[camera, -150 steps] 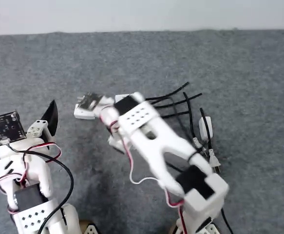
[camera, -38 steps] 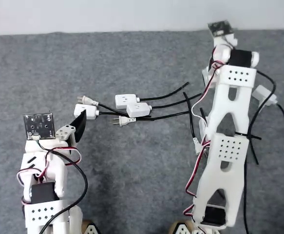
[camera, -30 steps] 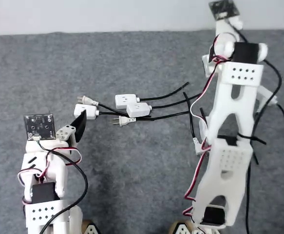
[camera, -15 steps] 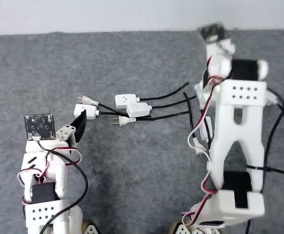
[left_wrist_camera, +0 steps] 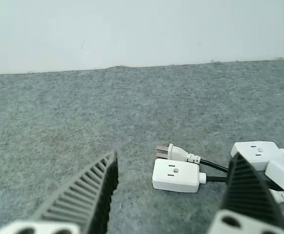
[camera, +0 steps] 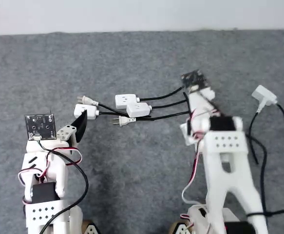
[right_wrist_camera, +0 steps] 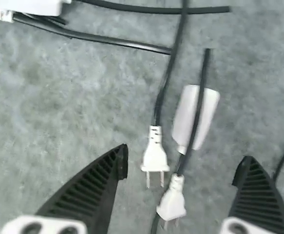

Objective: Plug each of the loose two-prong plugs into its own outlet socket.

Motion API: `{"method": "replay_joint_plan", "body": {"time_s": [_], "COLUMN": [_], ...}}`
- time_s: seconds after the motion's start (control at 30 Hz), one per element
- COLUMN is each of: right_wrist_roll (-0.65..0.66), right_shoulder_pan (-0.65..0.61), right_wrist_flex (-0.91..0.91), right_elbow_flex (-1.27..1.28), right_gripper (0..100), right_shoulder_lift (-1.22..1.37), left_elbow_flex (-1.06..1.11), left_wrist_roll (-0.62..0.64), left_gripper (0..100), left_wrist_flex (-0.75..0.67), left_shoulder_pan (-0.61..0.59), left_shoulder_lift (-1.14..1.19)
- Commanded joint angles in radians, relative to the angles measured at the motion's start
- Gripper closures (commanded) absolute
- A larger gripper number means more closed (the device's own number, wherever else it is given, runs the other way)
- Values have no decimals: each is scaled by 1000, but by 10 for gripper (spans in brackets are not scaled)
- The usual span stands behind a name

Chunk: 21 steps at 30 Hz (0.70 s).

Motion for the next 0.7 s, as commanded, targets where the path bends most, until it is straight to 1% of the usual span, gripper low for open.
{"method": "replay_joint_plan", "body": {"time_s": [0.0,0.3,0.5,0.67], "right_wrist_roll": [-20,-21,-23,-23], "right_shoulder_pan": [-5,-12,-8,-12], "right_wrist_flex": [-82,-84,-77,-104], "right_elbow_flex": [57,100,123,133], "right_gripper": [660,660,660,660], "right_shoulder_lift": [-81,-85,-96,-91], "left_elbow_flex": [-8,-8,4,8], "left_wrist_roll": [-11,-11,-17,-61], "left_gripper": [651,651,651,651], "left_wrist_flex": [-31,-31,-25,-20], "left_shoulder_pan": [6,6,66,101], "left_shoulder_lift": [-5,-3,-6,-2]}}
